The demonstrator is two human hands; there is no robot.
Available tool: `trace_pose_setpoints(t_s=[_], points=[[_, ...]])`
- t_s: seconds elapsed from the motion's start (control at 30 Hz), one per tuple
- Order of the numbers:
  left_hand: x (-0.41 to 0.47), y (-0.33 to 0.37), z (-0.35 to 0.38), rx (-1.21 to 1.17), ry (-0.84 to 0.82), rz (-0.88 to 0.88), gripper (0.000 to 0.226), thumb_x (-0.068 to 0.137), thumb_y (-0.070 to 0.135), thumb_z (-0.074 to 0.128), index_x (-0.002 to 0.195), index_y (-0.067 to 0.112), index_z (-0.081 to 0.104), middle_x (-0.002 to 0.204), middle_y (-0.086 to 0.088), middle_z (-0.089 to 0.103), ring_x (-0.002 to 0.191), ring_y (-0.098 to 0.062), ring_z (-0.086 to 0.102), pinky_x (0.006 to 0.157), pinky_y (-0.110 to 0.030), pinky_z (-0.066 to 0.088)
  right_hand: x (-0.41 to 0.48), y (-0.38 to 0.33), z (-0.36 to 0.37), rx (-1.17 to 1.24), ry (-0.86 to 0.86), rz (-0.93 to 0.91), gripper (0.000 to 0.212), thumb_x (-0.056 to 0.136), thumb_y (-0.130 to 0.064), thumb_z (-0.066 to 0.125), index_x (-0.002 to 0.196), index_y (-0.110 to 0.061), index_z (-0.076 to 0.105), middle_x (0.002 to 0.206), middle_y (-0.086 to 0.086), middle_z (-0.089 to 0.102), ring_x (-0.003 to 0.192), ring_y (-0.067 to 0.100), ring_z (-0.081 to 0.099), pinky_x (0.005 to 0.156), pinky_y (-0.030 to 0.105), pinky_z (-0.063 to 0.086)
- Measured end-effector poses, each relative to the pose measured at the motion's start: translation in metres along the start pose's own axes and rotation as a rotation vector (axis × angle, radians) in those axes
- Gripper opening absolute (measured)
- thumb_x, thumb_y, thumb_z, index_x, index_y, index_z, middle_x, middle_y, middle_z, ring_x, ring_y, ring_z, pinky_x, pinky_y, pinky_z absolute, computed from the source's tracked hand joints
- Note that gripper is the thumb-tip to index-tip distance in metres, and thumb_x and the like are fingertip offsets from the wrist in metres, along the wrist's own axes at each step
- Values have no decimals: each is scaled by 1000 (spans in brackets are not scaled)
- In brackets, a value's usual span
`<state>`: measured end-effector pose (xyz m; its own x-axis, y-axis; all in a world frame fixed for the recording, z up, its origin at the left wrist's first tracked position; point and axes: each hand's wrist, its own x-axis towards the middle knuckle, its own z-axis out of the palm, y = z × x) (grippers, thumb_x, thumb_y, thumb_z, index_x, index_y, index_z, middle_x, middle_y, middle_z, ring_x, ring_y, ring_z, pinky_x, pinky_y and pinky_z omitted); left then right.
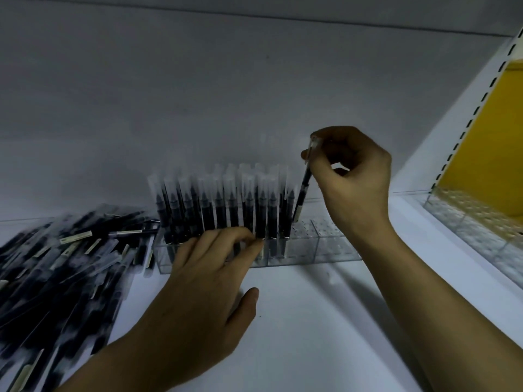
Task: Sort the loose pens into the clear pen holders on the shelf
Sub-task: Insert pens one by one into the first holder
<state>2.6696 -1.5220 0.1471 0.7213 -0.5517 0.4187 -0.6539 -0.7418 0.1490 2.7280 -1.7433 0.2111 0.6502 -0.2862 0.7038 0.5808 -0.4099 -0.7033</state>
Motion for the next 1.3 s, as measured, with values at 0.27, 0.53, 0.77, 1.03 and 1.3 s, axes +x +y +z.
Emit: trace_pose_setpoints(t_s=[0.27,0.53,0.77,1.03,1.3], points=[[0,-1,3,10,30,20,54,87,41,51,138,21,52,136,8,46,127,-13,44,100,-40,39,-3,7,3,-175,-154,-28,11,88,-18,70,99,-22,71,89,-12,72,80,8,70,69,30,61],[1,-4,4,-7,22,17,55,88,41,53,139,21,51,138,9,45,128,-13,43,101,-39,40,-1,8,2,-182,-162,5,10,88,-15,71,94,-23,70,86,-15,71,78,6,69,68,19,57],[1,-4,3,-1,16,21,56,87,43,52,139,22,49,138,10,44,128,-12,42,101,-39,38,-2,8,3,-250,-202,27,8,87,-18,70,92,-25,70,82,-15,70,76,5,67,64,13,53],[2,-7,-4,77,-16,34,57,89,47,49,141,23,46,134,11,43,122,-9,42,97,-31,38,-3,0,2,-243,-117,-18,15,89,-20,64,103,-25,68,89,-17,67,86,0,63,64,9,47],[-24,-20,-51,255,-74,-40,58,91,61,34,140,32,46,128,15,47,108,-8,53,83,-26,47,-30,-23,17,-394,-208,-540,16,85,-16,62,95,-8,72,96,4,69,93,22,58,81,31,46]])
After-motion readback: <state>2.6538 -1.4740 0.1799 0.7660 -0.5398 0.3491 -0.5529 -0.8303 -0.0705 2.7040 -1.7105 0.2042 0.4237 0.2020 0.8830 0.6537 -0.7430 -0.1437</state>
